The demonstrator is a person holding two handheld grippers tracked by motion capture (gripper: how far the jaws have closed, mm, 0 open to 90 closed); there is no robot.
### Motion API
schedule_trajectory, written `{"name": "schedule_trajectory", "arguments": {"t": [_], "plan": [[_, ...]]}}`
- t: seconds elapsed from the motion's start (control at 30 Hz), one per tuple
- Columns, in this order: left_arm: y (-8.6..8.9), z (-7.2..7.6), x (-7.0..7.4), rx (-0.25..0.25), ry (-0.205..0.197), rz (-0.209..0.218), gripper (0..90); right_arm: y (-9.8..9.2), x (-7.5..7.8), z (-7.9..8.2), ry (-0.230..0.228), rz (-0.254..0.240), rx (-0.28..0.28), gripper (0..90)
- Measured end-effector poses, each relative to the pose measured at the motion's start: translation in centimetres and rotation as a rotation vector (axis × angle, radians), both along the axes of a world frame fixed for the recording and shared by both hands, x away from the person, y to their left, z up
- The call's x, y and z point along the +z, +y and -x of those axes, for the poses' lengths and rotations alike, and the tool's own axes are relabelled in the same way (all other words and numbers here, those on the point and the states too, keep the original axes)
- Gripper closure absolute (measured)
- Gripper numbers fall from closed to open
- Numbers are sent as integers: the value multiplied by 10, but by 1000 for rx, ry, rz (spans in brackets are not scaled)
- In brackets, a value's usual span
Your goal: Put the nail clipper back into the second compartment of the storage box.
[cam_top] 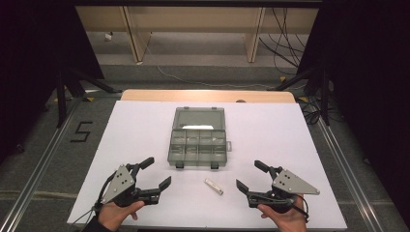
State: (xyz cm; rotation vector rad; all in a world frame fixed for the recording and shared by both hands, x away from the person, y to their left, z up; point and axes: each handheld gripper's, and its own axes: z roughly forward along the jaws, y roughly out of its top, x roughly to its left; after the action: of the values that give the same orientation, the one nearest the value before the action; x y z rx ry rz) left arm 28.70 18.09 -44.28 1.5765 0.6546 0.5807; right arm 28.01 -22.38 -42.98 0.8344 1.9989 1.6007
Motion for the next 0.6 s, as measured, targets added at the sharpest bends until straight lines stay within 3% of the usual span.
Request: {"name": "schedule_trajectory", "arguments": {"t": [0.17,0.3,0.37,0.4,0.43,0.5,0.6], "plan": [[0,0,0,0,-1,0,165,1,0,0,1,22,-13,154],[0,0,0,-1,-1,-1,165,4,-1,0,15,38,9,153],[0,-1,0,-2,-3,-5,165,6,-1,0,10,37,12,152],[0,-1,0,-2,-3,-5,165,6,-1,-1,-15,52,9,153],[0,-1,0,-2,-1,-5,165,8,-1,0,-1,54,19,154],[0,-1,0,-2,0,-4,165,10,-1,-1,-23,88,37,155],[0,-1,0,-2,0,-4,165,12,-1,0,-17,102,36,158]]}}
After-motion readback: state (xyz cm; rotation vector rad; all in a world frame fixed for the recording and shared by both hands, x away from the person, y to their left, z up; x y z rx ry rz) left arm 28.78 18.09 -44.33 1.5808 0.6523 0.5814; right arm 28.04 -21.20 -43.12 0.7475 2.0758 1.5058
